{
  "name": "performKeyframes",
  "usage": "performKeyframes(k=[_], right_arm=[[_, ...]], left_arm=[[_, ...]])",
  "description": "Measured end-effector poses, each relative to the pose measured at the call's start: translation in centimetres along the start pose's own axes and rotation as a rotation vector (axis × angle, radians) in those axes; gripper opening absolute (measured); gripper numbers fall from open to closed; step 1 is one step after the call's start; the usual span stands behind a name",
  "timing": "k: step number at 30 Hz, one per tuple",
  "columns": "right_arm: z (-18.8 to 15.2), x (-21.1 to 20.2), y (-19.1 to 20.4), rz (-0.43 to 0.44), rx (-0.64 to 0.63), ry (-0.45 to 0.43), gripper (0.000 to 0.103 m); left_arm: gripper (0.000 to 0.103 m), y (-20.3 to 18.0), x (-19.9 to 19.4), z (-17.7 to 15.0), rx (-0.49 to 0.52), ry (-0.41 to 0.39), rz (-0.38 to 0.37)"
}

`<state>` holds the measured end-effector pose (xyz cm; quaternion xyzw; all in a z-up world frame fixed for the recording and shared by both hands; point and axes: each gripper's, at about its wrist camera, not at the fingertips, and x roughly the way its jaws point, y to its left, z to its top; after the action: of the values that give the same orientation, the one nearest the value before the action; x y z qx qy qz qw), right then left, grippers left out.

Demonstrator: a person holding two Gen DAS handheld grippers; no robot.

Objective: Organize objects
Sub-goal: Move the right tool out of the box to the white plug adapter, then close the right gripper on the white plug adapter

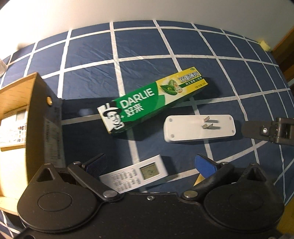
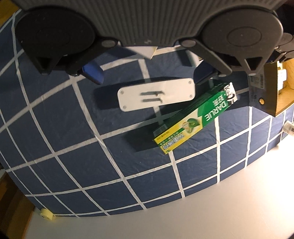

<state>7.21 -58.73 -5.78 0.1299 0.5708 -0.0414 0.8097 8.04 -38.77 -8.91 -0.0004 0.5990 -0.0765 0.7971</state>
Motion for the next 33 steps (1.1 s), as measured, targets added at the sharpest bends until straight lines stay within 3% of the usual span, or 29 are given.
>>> performKeyframes(k=[14,22,33], right_arm=[[3.8,6.8,-2.4,0.045,-0.020,0.114,0.103],[4.2,10.8,-2.8,0.046,-0.020,0.181,0.103],[4.5,13.3,-2.6,0.059,-0.048,0.227,0.100]], left_arm=[[0.103,-3.0,5.5,2.8,-0.027,0.075,-0.006],[0.103,-3.5,8.6,3.6,-0.021,0.133,-0.028],[0.103,-3.6,10.4,4.3,-0.029,0.167,-0.067]])
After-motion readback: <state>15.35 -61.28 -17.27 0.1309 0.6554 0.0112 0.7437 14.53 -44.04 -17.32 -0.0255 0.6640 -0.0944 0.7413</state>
